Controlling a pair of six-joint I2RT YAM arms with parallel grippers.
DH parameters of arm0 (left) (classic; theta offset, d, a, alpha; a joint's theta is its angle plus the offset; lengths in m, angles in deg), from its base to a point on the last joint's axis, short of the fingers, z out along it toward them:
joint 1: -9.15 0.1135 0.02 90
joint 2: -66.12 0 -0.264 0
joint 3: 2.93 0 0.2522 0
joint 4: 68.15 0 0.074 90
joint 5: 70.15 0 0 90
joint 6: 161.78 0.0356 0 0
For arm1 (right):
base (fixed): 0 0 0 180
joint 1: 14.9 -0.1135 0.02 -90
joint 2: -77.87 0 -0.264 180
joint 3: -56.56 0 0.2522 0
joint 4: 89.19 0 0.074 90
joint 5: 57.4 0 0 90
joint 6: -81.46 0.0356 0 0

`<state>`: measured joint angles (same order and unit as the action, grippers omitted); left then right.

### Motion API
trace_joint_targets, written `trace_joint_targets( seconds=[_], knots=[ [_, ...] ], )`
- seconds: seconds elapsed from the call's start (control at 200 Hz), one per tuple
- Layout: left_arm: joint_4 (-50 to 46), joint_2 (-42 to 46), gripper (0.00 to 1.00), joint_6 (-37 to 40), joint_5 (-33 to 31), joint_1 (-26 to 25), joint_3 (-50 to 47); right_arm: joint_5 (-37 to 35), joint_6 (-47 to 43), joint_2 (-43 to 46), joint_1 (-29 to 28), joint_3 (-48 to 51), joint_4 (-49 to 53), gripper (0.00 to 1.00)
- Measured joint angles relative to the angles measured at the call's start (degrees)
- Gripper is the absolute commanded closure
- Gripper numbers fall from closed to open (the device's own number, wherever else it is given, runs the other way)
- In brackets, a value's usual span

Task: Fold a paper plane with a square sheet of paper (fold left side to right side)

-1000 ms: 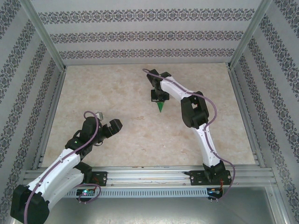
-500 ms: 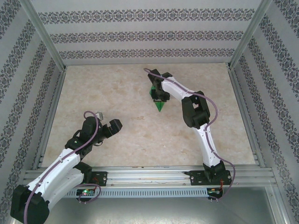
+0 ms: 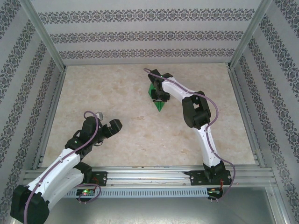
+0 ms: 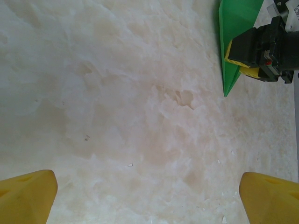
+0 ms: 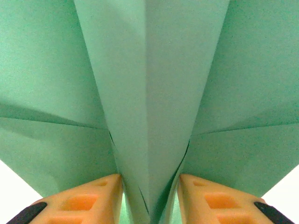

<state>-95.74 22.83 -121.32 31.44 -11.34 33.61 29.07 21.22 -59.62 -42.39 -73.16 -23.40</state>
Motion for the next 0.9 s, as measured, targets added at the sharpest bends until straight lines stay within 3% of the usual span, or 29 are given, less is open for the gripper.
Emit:
trace_joint_targets(
  seconds=[0.899],
  knots=[
    [-0.07, -0.70, 0.00, 0.42, 0.00, 0.00, 0.83, 0.17, -1.88, 1.44, -0.04, 0.00, 0.68, 0.62]
  ],
)
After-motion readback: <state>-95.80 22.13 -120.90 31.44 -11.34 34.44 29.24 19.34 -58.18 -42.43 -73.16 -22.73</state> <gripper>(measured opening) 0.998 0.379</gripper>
